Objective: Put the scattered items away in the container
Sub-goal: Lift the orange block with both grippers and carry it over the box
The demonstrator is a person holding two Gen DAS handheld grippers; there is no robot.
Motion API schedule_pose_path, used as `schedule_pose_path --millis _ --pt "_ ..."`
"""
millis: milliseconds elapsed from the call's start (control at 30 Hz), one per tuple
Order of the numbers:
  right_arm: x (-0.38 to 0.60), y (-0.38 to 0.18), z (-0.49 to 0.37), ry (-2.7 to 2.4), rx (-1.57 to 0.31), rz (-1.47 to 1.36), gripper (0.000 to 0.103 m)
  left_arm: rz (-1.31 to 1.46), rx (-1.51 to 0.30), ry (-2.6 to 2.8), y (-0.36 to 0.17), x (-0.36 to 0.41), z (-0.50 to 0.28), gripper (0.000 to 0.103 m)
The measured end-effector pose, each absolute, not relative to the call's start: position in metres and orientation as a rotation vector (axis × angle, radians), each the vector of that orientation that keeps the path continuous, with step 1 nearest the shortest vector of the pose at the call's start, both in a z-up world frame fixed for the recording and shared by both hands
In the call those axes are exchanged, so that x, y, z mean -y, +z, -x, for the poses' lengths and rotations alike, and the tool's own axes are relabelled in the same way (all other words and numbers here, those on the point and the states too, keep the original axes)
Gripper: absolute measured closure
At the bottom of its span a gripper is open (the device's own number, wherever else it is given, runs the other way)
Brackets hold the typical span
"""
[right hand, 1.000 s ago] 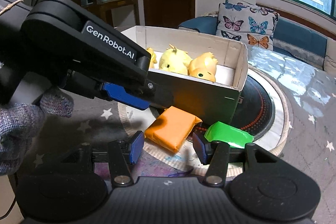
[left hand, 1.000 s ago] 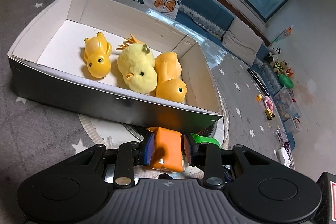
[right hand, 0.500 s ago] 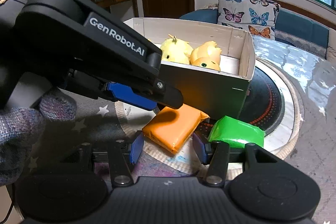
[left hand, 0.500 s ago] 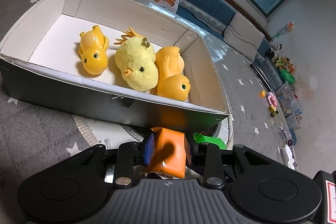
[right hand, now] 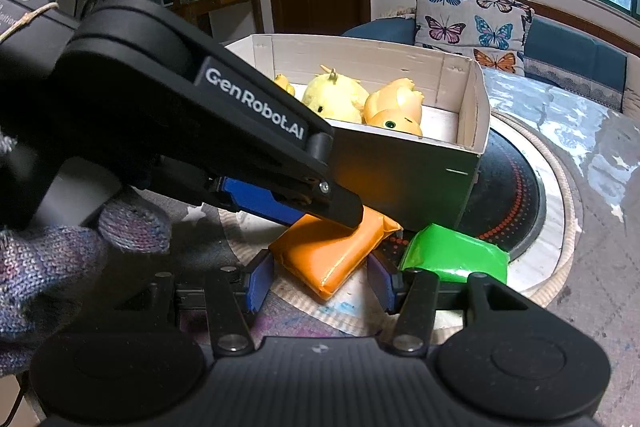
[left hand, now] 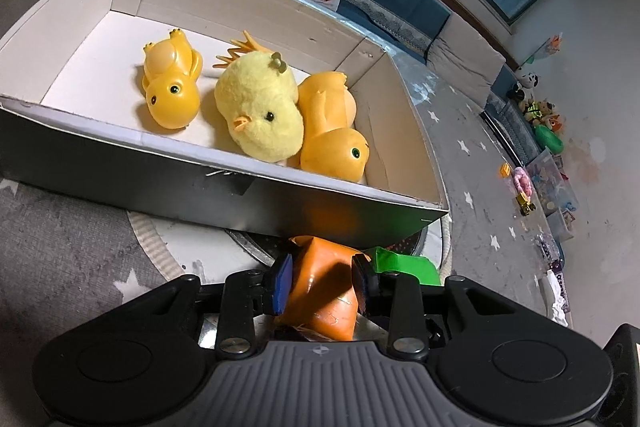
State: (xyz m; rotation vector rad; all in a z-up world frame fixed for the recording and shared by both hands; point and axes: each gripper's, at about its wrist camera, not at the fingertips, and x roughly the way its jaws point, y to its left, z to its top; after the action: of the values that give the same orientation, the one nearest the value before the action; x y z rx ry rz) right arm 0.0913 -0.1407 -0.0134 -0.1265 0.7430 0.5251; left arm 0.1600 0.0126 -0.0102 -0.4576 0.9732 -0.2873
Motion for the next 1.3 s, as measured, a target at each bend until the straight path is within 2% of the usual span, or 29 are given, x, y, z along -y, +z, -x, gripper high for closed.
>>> schedule_pose_path --millis 500,800,1133,1300 --pt "0.138 -0.002 -0.078 0.541 -0.709 0.142 0.052 0.444 -0.951 -0.286 0.004 -0.014 -0.142 0.070" --pt "0.131 0.032 -0.071 0.575 -0.602 0.164 0.052 0.446 -0.830 -0.282 0.043 -0.023 -0.128 0.070" --pt "0.100 0.058 -0.104 0.616 -0.502 0.207 0.052 0.462 -0.707 -0.222 0.074 -0.048 -0.152 0.070" --pt "0.084 0.057 -0.133 0.636 -0.508 0.225 0.052 0.482 -0.699 -0.201 0.070 -0.060 -0.176 0.070"
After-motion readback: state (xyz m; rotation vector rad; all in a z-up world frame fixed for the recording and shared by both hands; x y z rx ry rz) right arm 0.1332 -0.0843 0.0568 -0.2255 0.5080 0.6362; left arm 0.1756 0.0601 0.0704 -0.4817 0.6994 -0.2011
